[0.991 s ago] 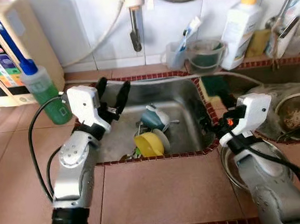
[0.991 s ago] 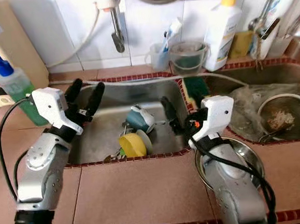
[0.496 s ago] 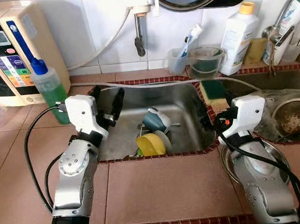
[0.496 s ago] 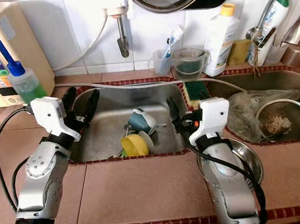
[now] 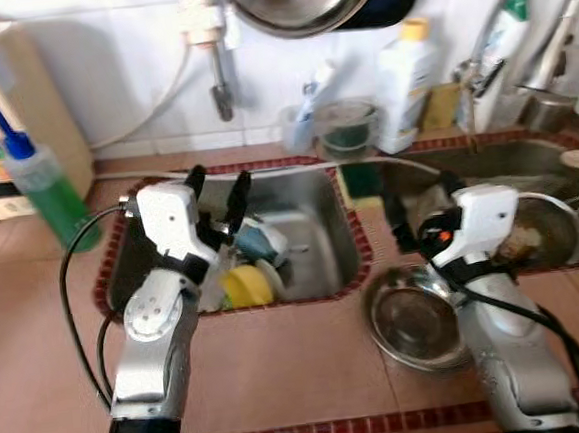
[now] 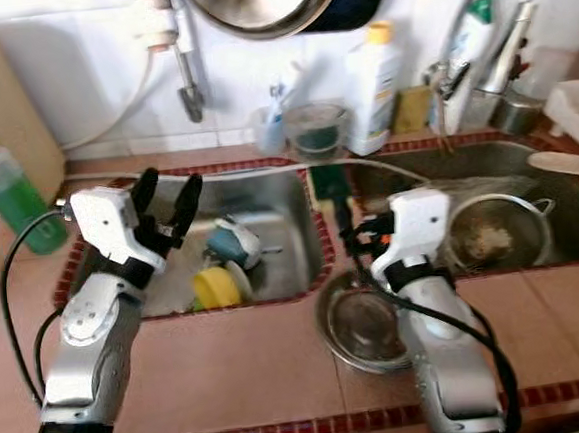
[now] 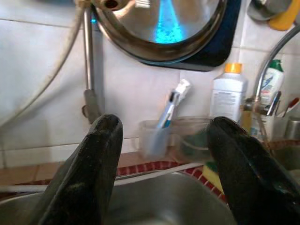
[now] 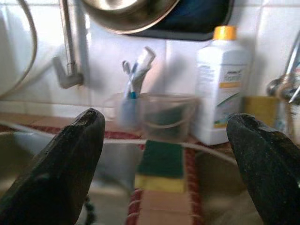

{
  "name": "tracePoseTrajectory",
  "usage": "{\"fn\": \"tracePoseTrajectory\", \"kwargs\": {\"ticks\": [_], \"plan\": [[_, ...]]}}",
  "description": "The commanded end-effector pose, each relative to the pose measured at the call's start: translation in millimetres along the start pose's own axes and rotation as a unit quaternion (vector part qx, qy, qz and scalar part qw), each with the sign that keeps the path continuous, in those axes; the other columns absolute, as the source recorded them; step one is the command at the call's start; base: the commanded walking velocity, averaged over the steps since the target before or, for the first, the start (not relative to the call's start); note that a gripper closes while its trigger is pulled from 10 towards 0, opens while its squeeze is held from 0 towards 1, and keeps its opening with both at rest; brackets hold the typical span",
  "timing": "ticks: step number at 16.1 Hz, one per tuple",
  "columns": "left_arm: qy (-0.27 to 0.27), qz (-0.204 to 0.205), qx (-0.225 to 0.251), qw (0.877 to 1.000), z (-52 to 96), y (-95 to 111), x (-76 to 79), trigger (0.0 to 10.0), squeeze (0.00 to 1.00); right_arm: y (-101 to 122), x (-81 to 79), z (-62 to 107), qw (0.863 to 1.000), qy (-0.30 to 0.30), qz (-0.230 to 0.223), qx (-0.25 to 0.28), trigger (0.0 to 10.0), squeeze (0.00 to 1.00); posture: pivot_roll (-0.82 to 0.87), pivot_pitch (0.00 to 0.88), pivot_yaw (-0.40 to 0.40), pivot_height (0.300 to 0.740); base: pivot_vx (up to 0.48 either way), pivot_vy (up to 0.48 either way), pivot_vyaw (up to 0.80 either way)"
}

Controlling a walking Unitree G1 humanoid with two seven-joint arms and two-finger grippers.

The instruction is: Kitchen organization

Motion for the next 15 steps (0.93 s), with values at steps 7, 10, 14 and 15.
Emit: {"fn": "tracePoseTrajectory", "kwargs": {"ticks": [7, 10, 14, 15], "plan": [[0.004, -0.004, 0.006, 1.000, -1.1, 4.8, -3.5, 10.0, 0.00, -1.8, -8.0, -2.4, 1.000, 0.021, -0.003, -0.002, 10.0, 0.00, -0.20, 0.027, 0.033, 0.740, 0.000, -0.480, 0.00], [0.003, -0.004, 0.005, 1.000, -1.0, 4.4, -3.0, 10.0, 0.00, -3.4, -9.3, -1.7, 1.000, 0.028, -0.002, -0.005, 10.0, 0.00, -0.20, 0.024, 0.032, 0.740, 0.000, -0.480, 0.00], [-0.009, 0.011, -0.046, 0.999, -0.4, -6.3, -0.5, 10.0, 0.00, -7.9, -11.4, 2.8, 0.998, 0.051, -0.006, -0.020, 10.0, 0.00, -0.20, 0.017, 0.029, 0.740, 0.000, -0.068, 0.00], [-0.013, 0.005, -0.065, 0.998, -0.2, -8.7, -0.2, 10.0, 0.00, -9.8, -11.4, 5.6, 0.997, 0.064, -0.011, -0.028, 10.0, 0.00, -0.20, 0.016, 0.028, 0.740, 0.000, 0.000, 0.00]]}}
Point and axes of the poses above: a point about 5 cm out from each wrist's last joint towards the gripper, its own z axis pointing back from the gripper into the wrist, its own y axis along the axis of the wrist's last joint, x = y × z, the point moved 1 cm from there along -z, pointing out of the wrist towards the gripper, and after that the axes turned 1 degree about z, right-handed, at the moved point
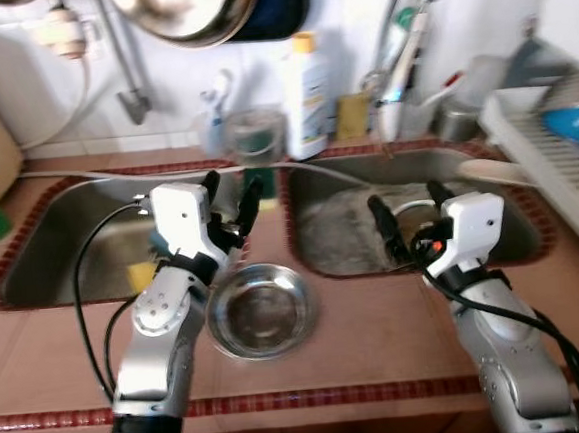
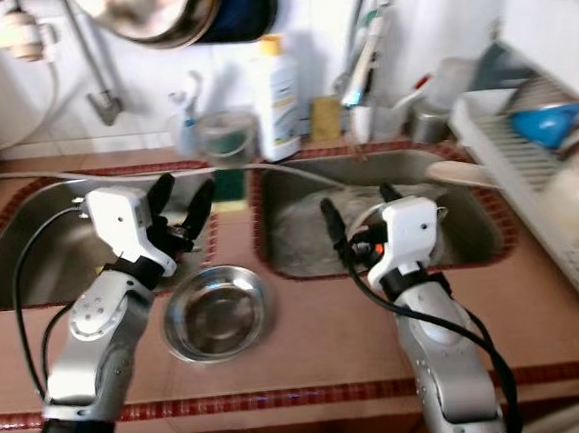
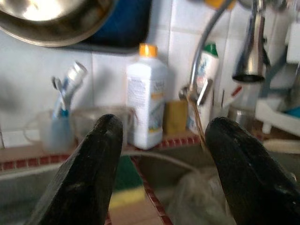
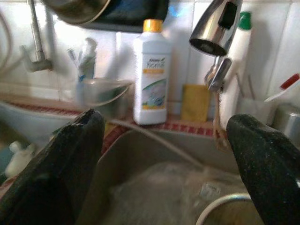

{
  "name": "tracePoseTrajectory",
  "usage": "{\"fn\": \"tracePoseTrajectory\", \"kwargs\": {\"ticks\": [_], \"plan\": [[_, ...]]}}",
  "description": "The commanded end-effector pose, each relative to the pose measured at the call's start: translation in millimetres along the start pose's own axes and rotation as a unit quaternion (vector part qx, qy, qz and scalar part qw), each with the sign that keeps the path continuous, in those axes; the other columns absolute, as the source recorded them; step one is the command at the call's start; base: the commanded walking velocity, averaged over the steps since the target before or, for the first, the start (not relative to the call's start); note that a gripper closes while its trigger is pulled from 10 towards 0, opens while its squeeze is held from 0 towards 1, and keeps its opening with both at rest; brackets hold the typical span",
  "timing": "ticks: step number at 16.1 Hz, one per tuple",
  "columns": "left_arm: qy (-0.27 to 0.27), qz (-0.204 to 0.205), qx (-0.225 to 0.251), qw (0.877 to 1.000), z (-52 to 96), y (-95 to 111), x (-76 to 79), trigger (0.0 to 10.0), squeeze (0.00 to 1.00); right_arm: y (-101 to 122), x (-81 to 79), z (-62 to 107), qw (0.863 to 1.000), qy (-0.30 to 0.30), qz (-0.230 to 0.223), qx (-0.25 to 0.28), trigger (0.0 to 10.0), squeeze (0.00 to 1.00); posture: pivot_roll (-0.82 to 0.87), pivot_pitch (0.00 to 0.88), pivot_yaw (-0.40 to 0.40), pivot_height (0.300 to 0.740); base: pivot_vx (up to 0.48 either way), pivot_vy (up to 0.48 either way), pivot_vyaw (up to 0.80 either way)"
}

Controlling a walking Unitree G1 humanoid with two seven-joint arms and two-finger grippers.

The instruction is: Kitchen organization

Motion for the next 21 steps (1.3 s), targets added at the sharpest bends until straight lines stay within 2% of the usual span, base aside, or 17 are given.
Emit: {"fn": "tracePoseTrajectory", "kwargs": {"ticks": [1, 4, 7, 8, 11, 13, 18, 20, 21], "plan": [[-0.001, -0.016, -0.020, 1.000, 2.3, 0.9, -5.8, 10.0, 0.00, -0.2, -7.4, 1.1, 0.999, 0.033, -0.016, -0.007, 10.0, 0.00, -0.20, 0.013, 0.027, 0.740, 0.000, 0.000, 0.00], [-0.020, -0.031, -0.055, 0.998, 9.0, -6.3, -5.1, 10.0, 0.00, -10.3, -4.9, 9.3, 0.996, 0.071, -0.024, -0.042, 10.0, 0.00, -0.20, 0.013, 0.026, 0.740, 0.000, 0.000, 0.00], [-0.028, -0.028, -0.087, 0.995, 16.4, -14.3, -8.8, 10.0, 0.00, -18.3, -3.1, 13.2, 0.992, 0.104, -0.022, -0.072, 10.0, 0.00, -0.19, 0.016, 0.024, 0.740, 0.000, 0.000, 0.00], [-0.032, -0.022, -0.089, 0.995, 18.2, -14.5, -9.8, 10.0, 0.00, -20.5, -1.7, 13.4, 0.991, 0.108, -0.019, -0.080, 10.0, 0.00, -0.19, 0.017, 0.023, 0.740, 0.000, 0.000, 0.00], [-0.014, -0.056, -0.087, 0.995, 22.3, -12.5, -19.9, 10.0, 0.00, -23.8, 0.4, 12.5, 0.986, 0.136, -0.027, -0.095, 10.0, 0.00, -0.19, 0.026, 0.015, 0.740, 0.000, 0.000, 0.00], [0.001, -0.104, -0.083, 0.991, 26.2, -7.4, -29.0, 10.0, 0.00, -26.9, 5.2, 6.4, 0.980, 0.167, -0.031, -0.108, 10.0, 0.00, -0.19, 0.046, 0.002, 0.740, 0.000, 0.000, 0.00], [-0.026, -0.075, -0.092, 0.993, 36.9, -5.8, -32.3, 10.0, 0.00, -26.6, 7.3, -9.8, 0.970, 0.213, -0.028, -0.117, 10.0, 0.00, -0.16, 0.069, -0.025, 0.740, 0.000, 0.000, 0.00], [-0.038, -0.113, -0.099, 0.988, 44.4, -8.5, -34.2, 10.0, 0.00, -26.7, 5.5, -18.4, 0.963, 0.240, -0.028, -0.120, 10.0, 0.00, -0.15, 0.079, -0.040, 0.740, 0.000, 0.000, 0.00], [-0.042, -0.115, -0.102, 0.987, 46.1, -9.3, -34.7, 10.0, 0.00, -26.9, 5.0, -20.1, 0.961, 0.249, -0.029, -0.121, 10.0, 0.00, -0.15, 0.084, -0.047, 0.740, 0.000, 0.000, 0.00]]}}
Point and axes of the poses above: a point about 5 cm out from each wrist's last joint towards the gripper, its own z axis pointing back from the gripper into the wrist, its own y axis along the axis of the wrist's last joint, x = y × z, the point moved 1 cm from there along -z, pointing out of the wrist towards the gripper, and after that the axes turned 1 degree about z, right-handed, at the moved point
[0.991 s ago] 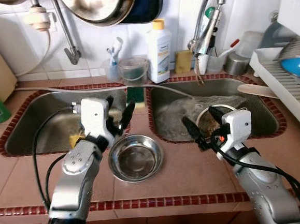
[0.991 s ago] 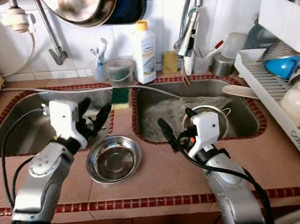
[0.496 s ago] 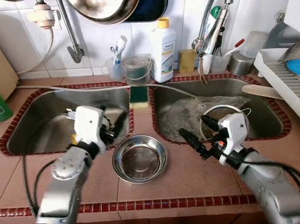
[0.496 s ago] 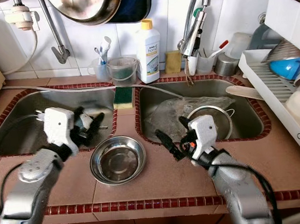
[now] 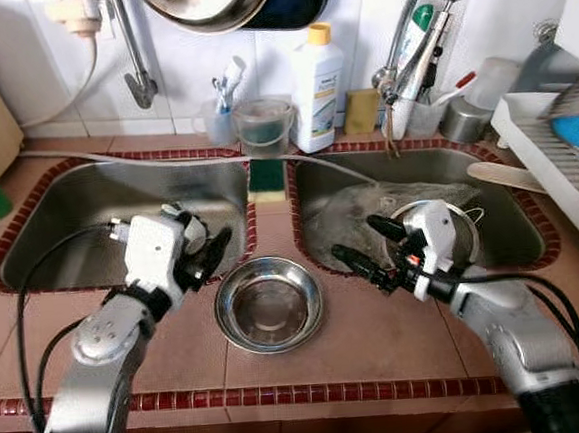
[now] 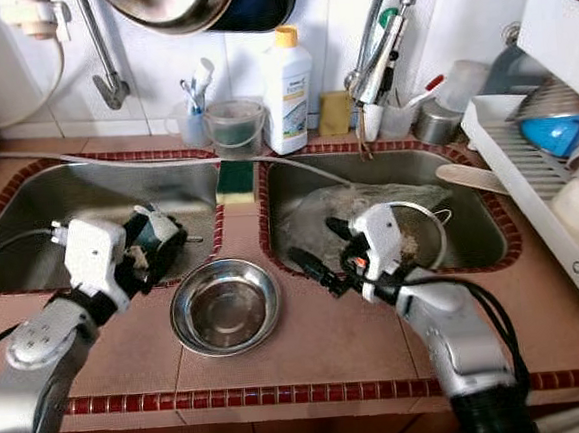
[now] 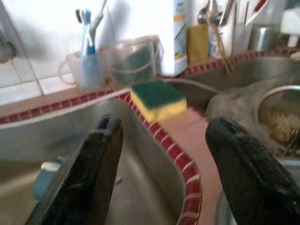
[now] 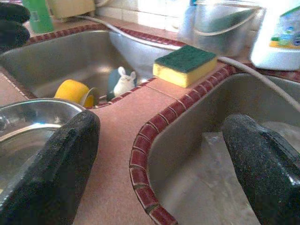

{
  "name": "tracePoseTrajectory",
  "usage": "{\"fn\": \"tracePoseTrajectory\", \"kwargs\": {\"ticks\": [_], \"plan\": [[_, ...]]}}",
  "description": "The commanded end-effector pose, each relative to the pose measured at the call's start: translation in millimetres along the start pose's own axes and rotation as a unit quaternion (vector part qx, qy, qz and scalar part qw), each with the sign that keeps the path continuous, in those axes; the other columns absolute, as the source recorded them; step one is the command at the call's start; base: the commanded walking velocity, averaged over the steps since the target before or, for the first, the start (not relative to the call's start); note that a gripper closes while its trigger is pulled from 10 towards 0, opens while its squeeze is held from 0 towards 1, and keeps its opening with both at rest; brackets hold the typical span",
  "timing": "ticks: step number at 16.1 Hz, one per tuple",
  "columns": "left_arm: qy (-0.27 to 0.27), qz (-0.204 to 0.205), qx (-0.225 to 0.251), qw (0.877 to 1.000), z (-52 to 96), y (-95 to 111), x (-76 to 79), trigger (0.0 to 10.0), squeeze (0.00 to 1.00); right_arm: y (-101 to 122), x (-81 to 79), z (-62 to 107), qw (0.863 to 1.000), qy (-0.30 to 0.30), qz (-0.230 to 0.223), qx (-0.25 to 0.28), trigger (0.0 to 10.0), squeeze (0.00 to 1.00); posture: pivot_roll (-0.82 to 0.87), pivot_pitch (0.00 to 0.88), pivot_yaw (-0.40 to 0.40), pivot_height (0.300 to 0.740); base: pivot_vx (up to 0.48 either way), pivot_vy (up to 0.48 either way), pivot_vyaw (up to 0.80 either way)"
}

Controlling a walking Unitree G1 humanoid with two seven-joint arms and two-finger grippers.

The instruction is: Kitchen organization

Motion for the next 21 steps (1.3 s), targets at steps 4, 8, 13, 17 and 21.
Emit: {"fn": "tracePoseTrajectory", "kwargs": {"ticks": [4, 8, 13, 17, 21], "plan": [[-0.034, -0.026, 0.005, 0.999, 7.4, 6.9, 2.7, 10.0, 0.00, 5.0, 1.9, -12.8, 0.999, 0.052, 0.002, -0.009, 10.0, 0.00, -0.13, 0.102, -0.071, 0.740, 0.000, 0.000, 0.00], [-0.066, -0.026, -0.009, 0.997, 15.7, 7.1, 6.9, 10.0, 0.00, 10.7, 5.9, -23.0, 0.995, 0.101, -0.003, -0.022, 10.0, 0.00, -0.12, 0.121, -0.094, 0.740, 0.000, 0.000, 0.00], [-0.067, -0.022, -0.003, 0.998, 21.2, 14.3, 8.4, 10.0, 0.00, 11.8, 2.9, -28.6, 0.986, 0.162, -0.011, -0.042, 10.0, 0.00, -0.10, 0.133, -0.118, 0.740, 0.000, 0.000, 0.00], [-0.062, -0.023, 0.000, 0.998, 27.3, 16.5, 8.6, 10.0, 0.00, 10.0, -2.6, -31.4, 0.975, 0.211, -0.035, -0.058, 10.0, 0.00, -0.08, 0.127, -0.138, 0.740, 0.000, 0.000, 0.00], [-0.074, -0.023, 0.003, 0.997, 35.1, 19.7, 8.3, 10.0, 0.00, 7.9, -6.3, -31.8, 0.964, 0.250, -0.056, -0.070, 10.0, 0.00, -0.07, 0.123, -0.148, 0.740, 0.000, 0.000, 0.00]]}}
Point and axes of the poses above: a point about 5 cm out from each wrist's last joint towards the gripper, its own z axis pointing back from the gripper into the wrist, its own y axis along the axis of the wrist's last joint, x = y × z, the point moved 1 cm from there along -z, pointing out of the wrist towards the gripper, and after that the axes turned 1 degree about z, right-handed, at the moved point
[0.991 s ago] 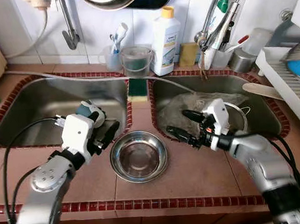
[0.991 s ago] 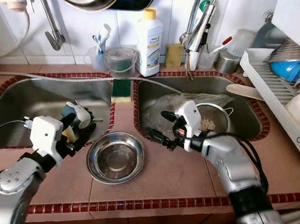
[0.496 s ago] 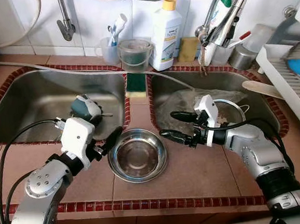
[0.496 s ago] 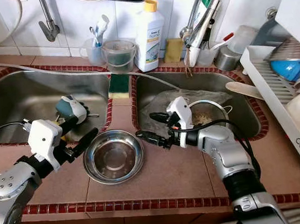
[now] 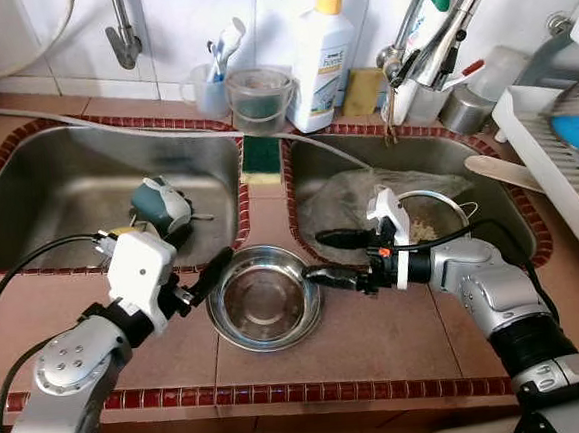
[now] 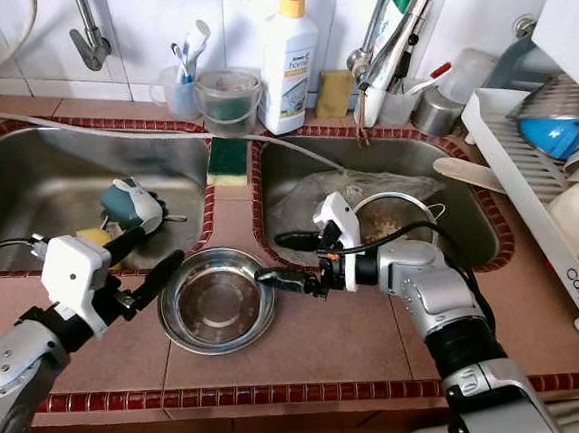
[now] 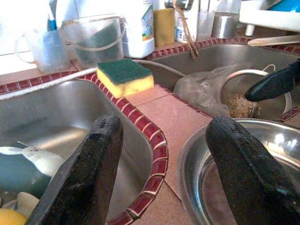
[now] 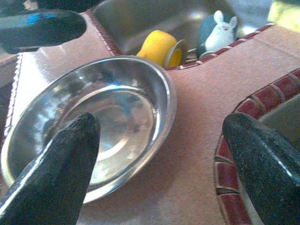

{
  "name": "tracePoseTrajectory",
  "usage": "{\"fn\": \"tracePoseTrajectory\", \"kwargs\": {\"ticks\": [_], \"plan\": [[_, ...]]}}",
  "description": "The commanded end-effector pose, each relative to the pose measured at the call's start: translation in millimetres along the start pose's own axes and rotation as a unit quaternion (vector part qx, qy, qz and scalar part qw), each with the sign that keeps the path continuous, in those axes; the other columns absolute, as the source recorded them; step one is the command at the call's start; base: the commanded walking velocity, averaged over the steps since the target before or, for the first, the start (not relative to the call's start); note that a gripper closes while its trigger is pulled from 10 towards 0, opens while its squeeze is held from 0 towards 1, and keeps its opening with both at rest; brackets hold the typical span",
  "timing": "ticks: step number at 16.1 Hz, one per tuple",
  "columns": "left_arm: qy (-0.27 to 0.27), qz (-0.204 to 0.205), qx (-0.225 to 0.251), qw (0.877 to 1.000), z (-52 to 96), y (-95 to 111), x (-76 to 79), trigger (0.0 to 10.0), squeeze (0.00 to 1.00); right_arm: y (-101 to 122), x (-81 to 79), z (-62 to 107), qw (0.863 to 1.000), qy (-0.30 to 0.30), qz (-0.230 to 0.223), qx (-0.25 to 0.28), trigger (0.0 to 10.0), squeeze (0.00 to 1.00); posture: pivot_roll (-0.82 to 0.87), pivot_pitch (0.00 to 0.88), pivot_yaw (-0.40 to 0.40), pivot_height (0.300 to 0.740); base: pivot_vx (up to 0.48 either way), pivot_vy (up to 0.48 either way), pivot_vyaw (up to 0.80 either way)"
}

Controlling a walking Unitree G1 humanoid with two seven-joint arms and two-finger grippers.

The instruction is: Kitchen organization

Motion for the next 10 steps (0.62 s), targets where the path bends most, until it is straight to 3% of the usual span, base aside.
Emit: {"fn": "tracePoseTrajectory", "kwargs": {"ticks": [1, 4, 8, 9, 10], "plan": [[-0.010, -0.002, 0.004, 1.000, 2.5, 3.8, 2.5, 10.0, 0.00, 2.3, 0.9, 2.0, 1.000, 0.009, -0.003, -0.003, 10.0, 0.00, -0.07, 0.123, -0.148, 0.740, 0.000, 0.000, 0.00], [-0.024, -0.004, 0.009, 1.000, 13.3, 9.7, 2.6, 10.0, 0.00, 0.0, 0.5, -2.8, 0.998, 0.048, -0.047, -0.009, 10.0, 0.00, -0.06, 0.130, -0.163, 0.740, 0.000, 0.000, 0.00], [-0.030, -0.003, 0.007, 1.000, 14.8, 9.4, 5.9, 10.0, 0.00, -2.2, 2.1, -6.4, 0.995, 0.057, -0.075, -0.008, 10.0, 0.00, -0.06, 0.139, -0.170, 0.740, 0.000, 0.000, 0.00], [-0.030, 0.000, 0.007, 1.000, 15.0, 9.3, 6.7, 10.0, 0.00, -3.7, 2.9, -7.5, 0.995, 0.057, -0.078, -0.011, 9.1, 0.00, -0.06, 0.145, -0.172, 0.740, 0.000, 0.000, 0.00], [-0.031, 0.001, 0.007, 1.000, 15.1, 9.3, 7.3, 10.0, 0.00, -4.7, 3.3, -8.2, 0.995, 0.056, -0.079, -0.013, 9.1, 0.00, -0.06, 0.145, -0.172, 0.740, 0.000, 0.000, 0.00]]}}
Point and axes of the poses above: a point about 5 cm out from each wrist's last joint towards the gripper, its own z axis pointing back from the gripper into the wrist, its own y axis along the axis of the wrist's last joint, x = y × z, the point moved 1 cm from there along -z, pointing out of the wrist towards the gripper, and after that the axes turned 1 degree about z, right-handed, at the moved point
